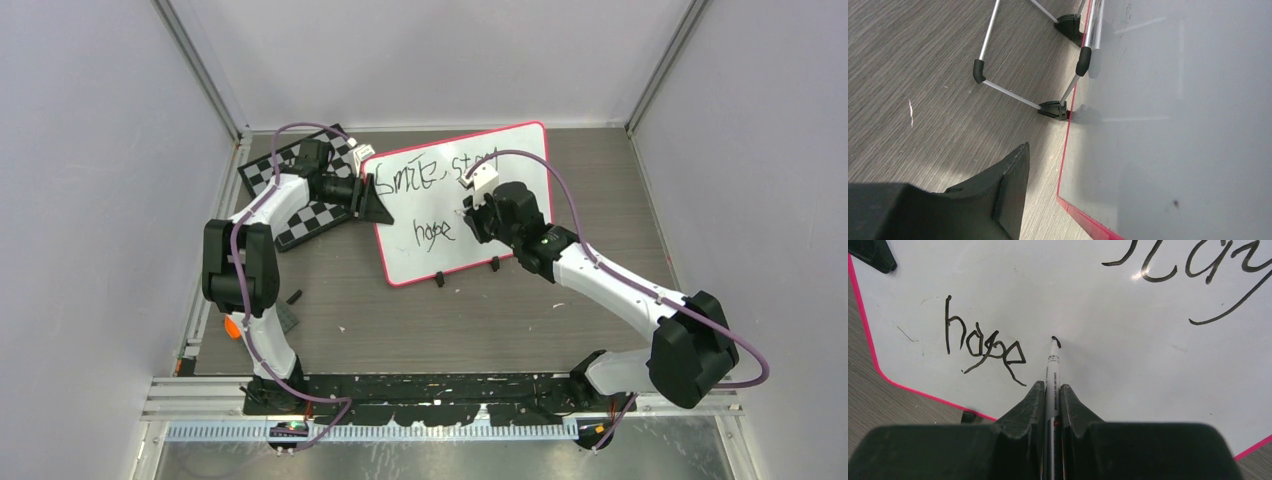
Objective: Write a sentence on the whiteboard
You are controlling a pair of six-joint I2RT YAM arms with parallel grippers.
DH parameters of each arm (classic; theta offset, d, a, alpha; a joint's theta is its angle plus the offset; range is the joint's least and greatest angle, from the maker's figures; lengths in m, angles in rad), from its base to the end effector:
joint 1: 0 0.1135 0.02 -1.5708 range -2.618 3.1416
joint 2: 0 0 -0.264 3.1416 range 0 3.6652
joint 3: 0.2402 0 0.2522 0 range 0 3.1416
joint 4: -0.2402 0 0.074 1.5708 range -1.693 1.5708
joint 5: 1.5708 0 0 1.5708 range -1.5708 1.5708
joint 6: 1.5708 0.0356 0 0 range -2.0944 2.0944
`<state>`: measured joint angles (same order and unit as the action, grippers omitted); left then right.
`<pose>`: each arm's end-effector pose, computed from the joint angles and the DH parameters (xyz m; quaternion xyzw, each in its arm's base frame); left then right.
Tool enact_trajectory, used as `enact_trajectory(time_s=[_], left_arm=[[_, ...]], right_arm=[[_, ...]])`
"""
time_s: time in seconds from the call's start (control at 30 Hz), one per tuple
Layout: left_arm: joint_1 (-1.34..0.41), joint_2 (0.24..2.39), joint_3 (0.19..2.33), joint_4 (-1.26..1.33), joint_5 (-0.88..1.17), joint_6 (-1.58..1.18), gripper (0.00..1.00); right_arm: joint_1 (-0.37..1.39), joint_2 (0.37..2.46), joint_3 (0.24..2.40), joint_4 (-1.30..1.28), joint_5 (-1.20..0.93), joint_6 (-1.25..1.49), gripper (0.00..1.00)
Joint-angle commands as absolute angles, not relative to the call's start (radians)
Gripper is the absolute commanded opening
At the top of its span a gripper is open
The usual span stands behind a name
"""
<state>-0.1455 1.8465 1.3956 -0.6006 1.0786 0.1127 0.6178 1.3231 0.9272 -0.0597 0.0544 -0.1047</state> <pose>0.3750 -0.0867 0.2359 0.2375 0.8054 -0.4999 0.2121 0.2479 0.1738 0.2821 -0.2863 0.7986 0.1119 0.5175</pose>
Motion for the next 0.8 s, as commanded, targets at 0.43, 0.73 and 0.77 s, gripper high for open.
enact_trajectory(time_s=[0.43, 0.73, 0.77], left_arm=[[-0.153, 1.862, 1.427, -0.629, 1.039, 0.153, 0.10], [-0.152, 1.865, 1.430, -0.630, 1.039, 0.152, 0.10], [-0.152, 1.865, 1.430, -0.629, 1.038, 0.153, 0.10]], right_arm=[[0.615, 1.318, 0.939, -0.096, -0.016, -0.134, 0.00], [0.616, 1.283, 0.903, -0.136, -0.006, -0.145, 0.00], [0.617, 1.280, 0.896, -0.142, -0.009, -0.146, 0.00]])
